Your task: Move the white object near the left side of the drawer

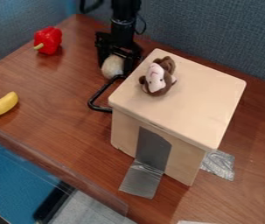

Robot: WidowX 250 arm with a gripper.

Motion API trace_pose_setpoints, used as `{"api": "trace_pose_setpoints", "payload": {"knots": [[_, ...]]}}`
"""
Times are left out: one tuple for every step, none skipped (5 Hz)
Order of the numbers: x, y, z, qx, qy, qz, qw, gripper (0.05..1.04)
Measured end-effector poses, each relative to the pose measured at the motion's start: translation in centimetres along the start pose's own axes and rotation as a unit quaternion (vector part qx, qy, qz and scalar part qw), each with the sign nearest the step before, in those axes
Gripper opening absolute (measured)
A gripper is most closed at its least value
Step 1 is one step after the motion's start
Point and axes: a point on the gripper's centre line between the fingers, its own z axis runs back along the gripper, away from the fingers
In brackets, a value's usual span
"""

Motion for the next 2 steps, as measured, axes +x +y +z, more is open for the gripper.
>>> {"api": "trace_pose_setpoints", "payload": {"knots": [[0.2,0.9,4.2,0.006,-0.039,0.009,0.9992,1.009],[-0.2,1.1,7.1,0.007,-0.050,0.004,0.9987,1.006]]}}
